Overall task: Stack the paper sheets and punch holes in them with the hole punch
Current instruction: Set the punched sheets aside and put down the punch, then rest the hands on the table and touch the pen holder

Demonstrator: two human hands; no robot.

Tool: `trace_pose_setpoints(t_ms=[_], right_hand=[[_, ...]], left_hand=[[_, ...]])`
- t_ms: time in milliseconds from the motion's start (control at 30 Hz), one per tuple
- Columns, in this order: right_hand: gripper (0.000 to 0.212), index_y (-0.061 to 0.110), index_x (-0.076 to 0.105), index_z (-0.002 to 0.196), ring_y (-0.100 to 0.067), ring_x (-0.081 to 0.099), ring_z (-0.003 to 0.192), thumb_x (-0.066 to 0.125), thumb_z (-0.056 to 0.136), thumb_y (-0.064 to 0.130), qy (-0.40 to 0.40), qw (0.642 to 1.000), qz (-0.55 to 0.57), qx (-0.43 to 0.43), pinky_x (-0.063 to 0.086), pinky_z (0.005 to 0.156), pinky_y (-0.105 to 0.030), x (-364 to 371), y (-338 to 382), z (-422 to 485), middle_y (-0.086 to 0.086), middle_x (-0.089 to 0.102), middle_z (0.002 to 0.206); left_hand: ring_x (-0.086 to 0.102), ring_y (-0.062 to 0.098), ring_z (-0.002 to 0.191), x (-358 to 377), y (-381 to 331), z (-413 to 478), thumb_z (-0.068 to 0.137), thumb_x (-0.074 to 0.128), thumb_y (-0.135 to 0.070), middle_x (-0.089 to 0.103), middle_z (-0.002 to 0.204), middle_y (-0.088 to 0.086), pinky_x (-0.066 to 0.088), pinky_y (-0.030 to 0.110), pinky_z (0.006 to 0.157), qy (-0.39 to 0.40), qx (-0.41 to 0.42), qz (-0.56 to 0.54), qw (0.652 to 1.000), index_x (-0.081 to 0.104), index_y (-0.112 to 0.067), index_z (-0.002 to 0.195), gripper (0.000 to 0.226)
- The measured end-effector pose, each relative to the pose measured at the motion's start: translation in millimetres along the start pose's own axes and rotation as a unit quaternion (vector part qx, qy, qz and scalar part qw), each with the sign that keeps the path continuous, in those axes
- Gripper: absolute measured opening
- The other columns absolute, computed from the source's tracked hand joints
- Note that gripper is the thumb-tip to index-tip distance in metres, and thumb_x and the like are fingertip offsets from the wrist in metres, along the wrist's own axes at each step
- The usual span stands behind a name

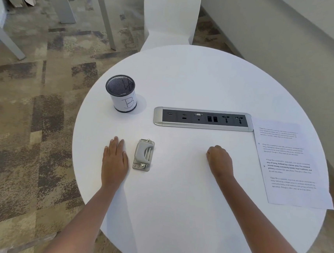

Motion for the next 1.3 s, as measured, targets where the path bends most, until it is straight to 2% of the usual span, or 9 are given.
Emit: trace_pose_setpoints(t_ms=[133, 200, 333, 467, 567, 733, 933, 1067, 1300], right_hand=[[0.037, 0.013, 0.025, 0.056, -0.024, 0.039, 0.073, 0.041, 0.083, -0.008, -0.001, 0.999, -0.045, -0.005, 0.03, 0.057, -0.031, 3, 1, 1, -0.017, 0.057, 0.09], [0.028, 0.012, 0.035, 0.063, -0.028, 0.049, 0.08, 0.041, 0.084, -0.006, -0.006, 0.999, -0.043, -0.002, 0.031, 0.058, -0.032, 1, 0, 2, -0.019, 0.059, 0.094], [0.014, -0.008, 0.056, 0.077, -0.037, 0.056, 0.082, 0.046, 0.083, 0.0, -0.016, 0.986, 0.153, 0.059, 0.042, 0.064, -0.038, -2, -16, 5, -0.023, 0.062, 0.089], [0.015, -0.003, 0.059, 0.073, -0.024, 0.051, 0.068, 0.049, 0.081, 0.005, -0.019, 0.945, 0.31, 0.106, 0.04, 0.059, -0.028, -6, -15, 5, -0.015, 0.063, 0.074], [0.019, 0.009, 0.053, 0.062, -0.016, 0.045, 0.062, 0.051, 0.081, 0.006, -0.034, 0.933, 0.349, 0.078, 0.036, 0.05, -0.016, -16, 10, 10, 0.0, 0.054, 0.062], [0.011, 0.006, 0.062, 0.074, -0.015, 0.053, 0.069, 0.054, 0.081, 0.006, -0.055, 0.911, 0.41, -0.003, 0.042, 0.061, -0.024, -41, 74, 21, -0.003, 0.061, 0.073], [0.01, 0.004, 0.064, 0.081, -0.019, 0.058, 0.073, 0.056, 0.084, 0.009, -0.069, 0.905, 0.401, -0.123, 0.046, 0.071, -0.029, -73, 166, 39, -0.008, 0.065, 0.078], [0.013, 0.001, 0.063, 0.086, -0.028, 0.059, 0.081, 0.054, 0.086, 0.011, -0.088, 0.908, 0.361, -0.192, 0.047, 0.076, -0.036, -94, 221, 57, -0.017, 0.066, 0.089], [0.023, -0.006, 0.064, 0.093, -0.036, 0.058, 0.094, 0.045, 0.088, 0.005, -0.062, 0.939, 0.268, -0.208, 0.046, 0.082, -0.044, -103, 274, 95, -0.022, 0.067, 0.1]], left_hand=[[0.045, 0.041, 0.126, 1, 1, 0, 0.086, 0.031, -0.01, 0.047, 0.135, 0.028, 0.036, 0.054, 0.105, 0.0, 0.001, -0.002, 1.0, 0.049, 0.006, 0.125, 0.046], [0.045, 0.042, 0.126, 0, 0, 0, 0.086, 0.027, -0.013, 0.047, 0.135, 0.028, 0.036, 0.054, 0.105, 0.007, -0.001, -0.003, 1.0, 0.049, 0.006, 0.125, 0.049], [0.046, 0.043, 0.125, 0, -1, 1, 0.086, 0.021, -0.018, 0.048, 0.135, 0.029, 0.037, 0.055, 0.104, 0.018, 0.004, -0.002, 1.0, 0.05, 0.006, 0.125, 0.054], [0.044, 0.043, 0.127, 0, -2, 5, 0.085, 0.021, -0.021, 0.046, 0.136, 0.028, 0.035, 0.055, 0.104, 0.026, 0.017, -0.005, 1.0, 0.049, 0.004, 0.126, 0.056], [0.041, 0.04, 0.13, -1, -1, 11, 0.086, 0.019, -0.023, 0.044, 0.139, 0.026, 0.033, 0.054, 0.107, 0.026, 0.022, -0.013, 0.999, 0.048, 0.002, 0.128, 0.057], [0.039, 0.038, 0.132, -2, 1, 20, 0.086, 0.017, -0.025, 0.042, 0.142, 0.024, 0.031, 0.052, 0.109, 0.03, 0.022, -0.013, 0.999, 0.046, -0.001, 0.131, 0.059], [0.038, 0.036, 0.133, -2, 2, 24, 0.088, 0.028, -0.018, 0.041, 0.143, 0.022, 0.031, 0.05, 0.11, 0.025, 0.017, -0.019, 0.999, 0.046, -0.003, 0.132, 0.05], [0.041, 0.037, 0.131, -5, 0, 23, 0.086, 0.021, -0.023, 0.044, 0.14, 0.023, 0.033, 0.051, 0.108, 0.027, 0.02, -0.023, 0.999, 0.048, -0.002, 0.13, 0.056], [0.044, 0.036, 0.129, -3, 3, 24, 0.088, 0.041, -0.012, 0.047, 0.139, 0.021, 0.034, 0.05, 0.107, 0.008, 0.022, -0.02, 1.0, 0.049, -0.004, 0.129, 0.043]])
Point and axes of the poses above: each hand's wrist, its own z-axis towards the middle knuckle, its own x-axis out of the palm, y = z × x, the point moved 7 cm from there along z, towards the middle knuckle
